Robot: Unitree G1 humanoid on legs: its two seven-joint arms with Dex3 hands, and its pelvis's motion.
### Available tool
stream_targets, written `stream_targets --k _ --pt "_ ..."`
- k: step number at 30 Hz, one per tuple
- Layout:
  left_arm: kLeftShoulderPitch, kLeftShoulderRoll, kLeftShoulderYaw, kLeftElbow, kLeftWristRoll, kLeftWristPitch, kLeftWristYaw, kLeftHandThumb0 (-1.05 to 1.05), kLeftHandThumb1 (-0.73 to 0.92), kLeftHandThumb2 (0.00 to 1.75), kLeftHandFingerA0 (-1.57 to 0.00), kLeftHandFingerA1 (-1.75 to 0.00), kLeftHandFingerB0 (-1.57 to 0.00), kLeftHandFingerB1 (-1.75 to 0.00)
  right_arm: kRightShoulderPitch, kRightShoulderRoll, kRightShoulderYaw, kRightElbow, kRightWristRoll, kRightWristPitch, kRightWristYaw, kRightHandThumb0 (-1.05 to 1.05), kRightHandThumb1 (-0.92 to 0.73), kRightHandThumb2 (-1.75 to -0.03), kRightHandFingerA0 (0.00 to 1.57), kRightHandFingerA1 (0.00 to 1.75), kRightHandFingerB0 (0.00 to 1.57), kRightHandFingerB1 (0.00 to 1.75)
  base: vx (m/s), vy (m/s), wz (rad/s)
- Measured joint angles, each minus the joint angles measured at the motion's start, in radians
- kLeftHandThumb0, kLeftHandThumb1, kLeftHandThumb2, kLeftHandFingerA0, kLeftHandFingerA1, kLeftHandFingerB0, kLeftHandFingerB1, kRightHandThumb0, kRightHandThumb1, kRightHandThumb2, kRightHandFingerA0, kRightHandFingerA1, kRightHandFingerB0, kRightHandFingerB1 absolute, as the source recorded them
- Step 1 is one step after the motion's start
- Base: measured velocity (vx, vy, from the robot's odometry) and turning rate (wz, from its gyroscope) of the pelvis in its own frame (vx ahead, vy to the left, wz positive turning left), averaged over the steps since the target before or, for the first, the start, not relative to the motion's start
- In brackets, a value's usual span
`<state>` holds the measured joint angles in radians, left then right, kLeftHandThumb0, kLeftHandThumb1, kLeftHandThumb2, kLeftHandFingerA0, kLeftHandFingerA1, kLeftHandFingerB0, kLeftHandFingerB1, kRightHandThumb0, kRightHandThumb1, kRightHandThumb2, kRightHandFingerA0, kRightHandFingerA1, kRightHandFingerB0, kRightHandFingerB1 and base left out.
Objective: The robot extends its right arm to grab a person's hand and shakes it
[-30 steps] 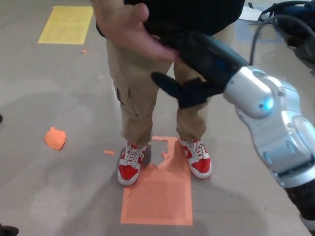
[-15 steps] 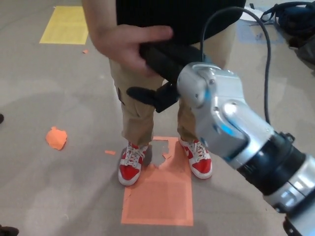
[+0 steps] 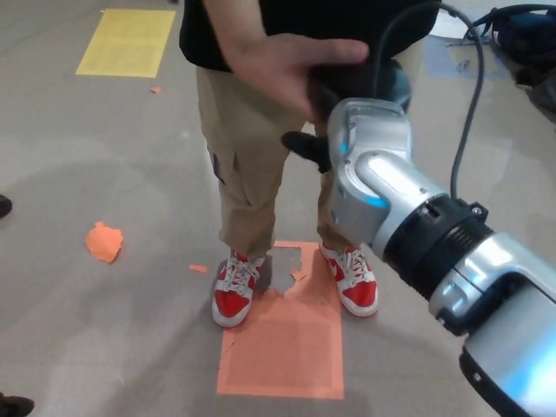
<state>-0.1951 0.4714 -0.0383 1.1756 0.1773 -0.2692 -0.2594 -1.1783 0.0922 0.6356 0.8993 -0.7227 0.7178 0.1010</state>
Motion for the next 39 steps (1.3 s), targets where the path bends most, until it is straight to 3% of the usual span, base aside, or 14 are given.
stream_targets --k 3,5,6,8,9,12,14,15,20,28,31,32,36,39 --pt "-0.001 0.000 -0.002 0.008 0.001 0.000 0.000 -0.49 0.84 0.65 -0.34 -0.38 -0.23 -0.31 -0.025 0.012 -0.054 0.103 0.013 -0.037 -0.056 -0.86 -0.56 -0.98 0.01 0.26 0.00 0.15 0.00 0.000 0.00" --pt "-0.002 0.000 -0.002 0.008 0.001 0.000 0.000 -0.50 0.84 0.65 -0.34 -0.37 -0.23 -0.31 -0.032 0.016 -0.079 0.147 0.021 -0.065 -0.087 -0.87 -0.73 -0.63 0.03 0.28 0.00 0.18 0.00 0.000 0.00" --pt "-0.002 0.000 -0.003 0.008 0.001 0.000 0.000 -0.50 0.84 0.65 -0.35 -0.38 -0.23 -0.32 -0.036 0.019 -0.097 0.174 0.026 -0.087 -0.109 -0.83 -0.57 -0.98 0.00 0.29 0.00 0.17 0.00 0.000 0.00" --pt "-0.002 0.002 -0.006 0.007 0.002 -0.004 0.000 -0.50 0.85 0.65 -0.35 -0.37 -0.24 -0.32 -0.044 0.020 -0.122 0.219 0.033 -0.127 -0.148 -0.83 -0.57 -0.97 0.02 0.31 0.01 0.18 0.00 0.000 0.00" --pt "-0.002 0.003 -0.008 0.007 0.002 -0.006 0.000 -0.50 0.84 0.65 -0.35 -0.38 -0.24 -0.32 -0.046 0.020 -0.130 0.231 0.036 -0.140 -0.160 -0.83 -0.73 -0.60 0.10 0.31 0.04 0.23 0.00 0.000 0.00" --pt "-0.002 0.005 -0.012 0.006 0.004 -0.011 0.000 -0.50 0.84 0.65 -0.35 -0.38 -0.23 -0.32 -0.048 0.019 -0.148 0.273 0.043 -0.191 -0.212 -0.87 -0.60 -0.96 0.06 0.43 0.11 0.30 0.00 0.000 0.00" --pt "-0.002 0.005 -0.012 0.006 0.004 -0.011 0.000 -0.50 0.84 0.64 -0.37 -0.38 -0.25 -0.32 -0.047 0.017 -0.153 0.290 0.044 -0.219 -0.239 -0.75 -0.61 -0.87 0.30 0.47 0.21 0.44 0.00 0.000 0.00" --pt "-0.002 0.005 -0.012 0.006 0.004 -0.011 0.000 -0.50 0.84 0.64 -0.38 -0.39 -0.25 -0.32 -0.046 0.013 -0.155 0.295 0.046 -0.237 -0.254 -0.56 -0.72 -0.62 0.99 0.57 0.70 0.51 0.00 0.000 0.00" --pt "-0.002 0.005 -0.015 0.006 0.004 -0.011 0.000 -0.50 0.85 0.65 -0.37 -0.38 -0.25 -0.32 -0.026 -0.018 -0.172 0.290 0.052 -0.347 -0.333 -0.39 -0.82 -0.67 0.73 0.49 0.57 0.43 0.00 0.000 0.00" --pt "-0.002 0.005 -0.016 0.008 0.004 -0.011 0.000 -0.50 0.85 0.65 -0.37 -0.38 -0.25 -0.32 0.047 -0.046 -0.233 0.231 0.078 -0.507 -0.433 -0.40 -0.82 -0.66 0.78 0.55 0.64 0.50 0.00 0.000 0.00" --pt "0.000 0.005 -0.015 0.007 0.004 -0.011 0.000 -0.49 0.85 0.65 -0.39 -0.39 -0.26 -0.32 0.077 -0.064 -0.239 0.163 0.081 -0.536 -0.454 -0.43 -0.83 -0.64 0.90 0.86 0.74 0.60 0.00 0.000 0.00" --pt "0.000 0.005 -0.015 0.007 0.004 -0.011 0.000 -0.49 0.85 0.64 -0.40 -0.39 -0.27 -0.32 0.092 -0.070 -0.243 0.121 0.082 -0.540 -0.456 -0.42 -0.68 -1.04 0.83 0.79 0.66 0.70 0.00 0.000 0.00" --pt "0.000 0.005 -0.015 0.006 0.004 -0.011 0.000 -0.48 0.84 0.64 -0.41 -0.40 -0.28 -0.33 0.128 -0.089 -0.254 -0.039 0.080 -0.542 -0.457 -0.41 -0.68 -1.05 0.81 0.84 0.63 0.70 0.00 0.000 0.00" --pt "0.000 0.004 -0.015 0.005 0.004 -0.011 0.000 -0.47 0.84 0.65 -0.39 -0.39 -0.28 -0.34 0.143 -0.097 -0.262 -0.169 0.077 -0.539 -0.454 -0.45 -0.85 -0.65 0.86 0.96 0.69 0.58 0.00 0.000 0.00"
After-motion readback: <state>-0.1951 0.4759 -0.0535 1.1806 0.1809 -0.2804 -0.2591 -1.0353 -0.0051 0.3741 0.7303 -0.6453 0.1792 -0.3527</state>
